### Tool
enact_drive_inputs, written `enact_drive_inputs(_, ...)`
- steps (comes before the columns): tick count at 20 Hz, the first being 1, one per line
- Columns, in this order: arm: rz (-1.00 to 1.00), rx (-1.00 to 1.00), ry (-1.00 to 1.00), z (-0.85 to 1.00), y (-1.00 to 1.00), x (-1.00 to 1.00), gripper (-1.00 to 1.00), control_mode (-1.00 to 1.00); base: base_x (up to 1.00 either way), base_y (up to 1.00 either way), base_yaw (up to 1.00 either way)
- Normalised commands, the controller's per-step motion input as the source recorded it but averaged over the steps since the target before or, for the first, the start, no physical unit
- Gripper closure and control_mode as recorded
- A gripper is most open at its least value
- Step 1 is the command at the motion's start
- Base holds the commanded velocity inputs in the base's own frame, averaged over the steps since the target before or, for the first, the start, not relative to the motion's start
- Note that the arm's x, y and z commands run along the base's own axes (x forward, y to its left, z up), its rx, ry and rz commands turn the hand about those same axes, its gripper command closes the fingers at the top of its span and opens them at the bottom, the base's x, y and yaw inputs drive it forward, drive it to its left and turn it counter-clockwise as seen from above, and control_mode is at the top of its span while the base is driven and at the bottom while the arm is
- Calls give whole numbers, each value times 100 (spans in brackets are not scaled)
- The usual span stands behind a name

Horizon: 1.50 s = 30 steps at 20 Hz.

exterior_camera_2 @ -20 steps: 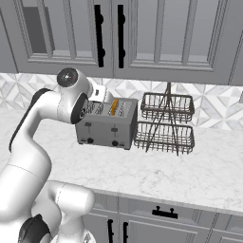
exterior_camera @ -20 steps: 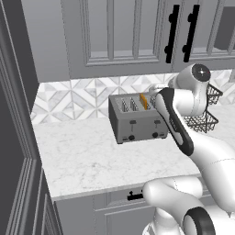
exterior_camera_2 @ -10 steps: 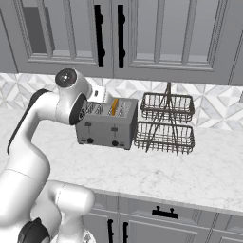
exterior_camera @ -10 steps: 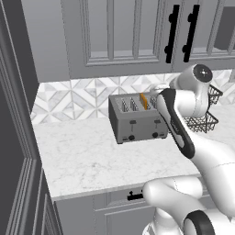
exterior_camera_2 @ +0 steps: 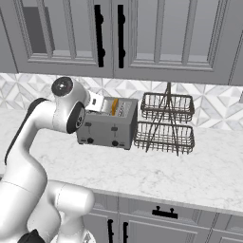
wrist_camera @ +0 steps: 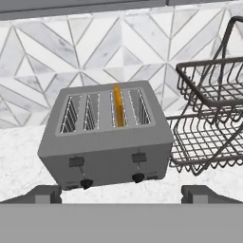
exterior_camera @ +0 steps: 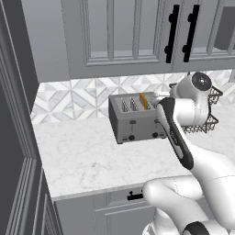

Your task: Start the toaster. Once the lever pops up, take the bread to the plate on the dining counter.

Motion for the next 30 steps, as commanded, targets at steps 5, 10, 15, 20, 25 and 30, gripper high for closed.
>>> enact_drive_inputs(5, -1, 0, 0, -44, -6, 2, -100, -100, 0, 0, 0)
enact_drive_inputs(10, 0, 0, 0, -42, -1, 26, -100, -100, 0, 0, 0)
enact_drive_inputs(15, 0, 0, 0, -27, -1, 45, -100, -100, 0, 0, 0)
enact_drive_inputs(20, 0, 0, 0, -20, -6, 61, -100, -100, 0, 0, 0)
enact_drive_inputs(25, 0, 0, 0, -6, -13, 63, -100, -100, 0, 0, 0)
enact_drive_inputs(30, 0, 0, 0, -5, -4, 46, -100, -100, 0, 0, 0)
